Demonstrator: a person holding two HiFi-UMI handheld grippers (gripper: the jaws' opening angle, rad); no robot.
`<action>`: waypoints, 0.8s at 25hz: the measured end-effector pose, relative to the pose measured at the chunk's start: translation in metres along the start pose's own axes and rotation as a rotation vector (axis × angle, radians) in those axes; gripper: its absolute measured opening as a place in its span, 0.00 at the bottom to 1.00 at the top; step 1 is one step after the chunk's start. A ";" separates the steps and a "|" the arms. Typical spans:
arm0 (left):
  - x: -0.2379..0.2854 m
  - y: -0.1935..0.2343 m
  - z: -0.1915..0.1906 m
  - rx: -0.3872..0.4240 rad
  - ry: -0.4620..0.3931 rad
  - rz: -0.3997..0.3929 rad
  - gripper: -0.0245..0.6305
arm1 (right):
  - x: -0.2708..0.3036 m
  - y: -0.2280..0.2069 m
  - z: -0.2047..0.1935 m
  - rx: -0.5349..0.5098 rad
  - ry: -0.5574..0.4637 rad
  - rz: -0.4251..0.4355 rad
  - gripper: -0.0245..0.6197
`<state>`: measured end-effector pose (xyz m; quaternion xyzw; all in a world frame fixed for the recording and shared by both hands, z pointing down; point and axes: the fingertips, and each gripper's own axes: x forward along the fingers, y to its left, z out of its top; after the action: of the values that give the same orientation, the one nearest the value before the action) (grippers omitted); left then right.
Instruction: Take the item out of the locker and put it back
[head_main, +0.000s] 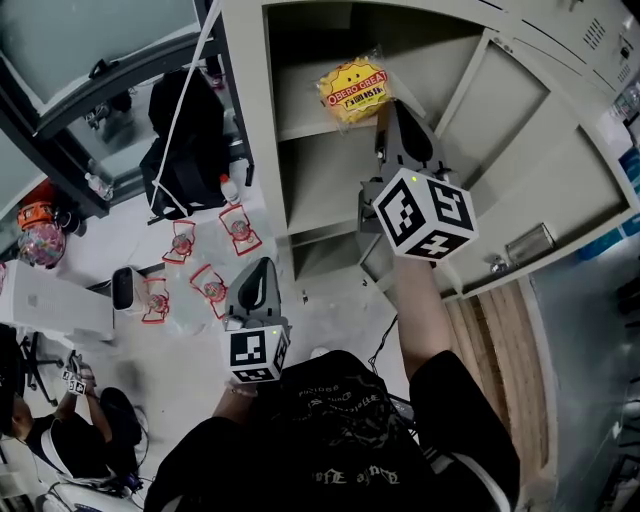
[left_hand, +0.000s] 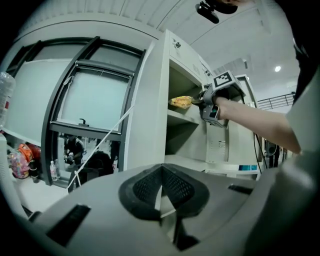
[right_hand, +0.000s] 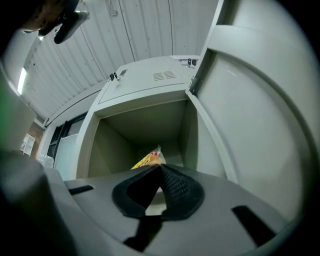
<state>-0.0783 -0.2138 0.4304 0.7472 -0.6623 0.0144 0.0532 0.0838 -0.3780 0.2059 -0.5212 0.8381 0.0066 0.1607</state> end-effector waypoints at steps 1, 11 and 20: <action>0.000 0.001 -0.001 -0.001 0.001 0.003 0.05 | 0.005 -0.001 -0.001 0.005 0.013 -0.002 0.04; -0.001 0.005 -0.007 -0.004 0.014 0.029 0.05 | 0.032 -0.012 -0.016 0.005 0.098 -0.045 0.04; -0.008 0.011 -0.018 -0.021 0.034 0.049 0.05 | 0.044 -0.019 -0.029 -0.043 0.179 -0.101 0.05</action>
<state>-0.0897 -0.2052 0.4477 0.7297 -0.6797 0.0212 0.0721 0.0754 -0.4304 0.2245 -0.5647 0.8214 -0.0303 0.0743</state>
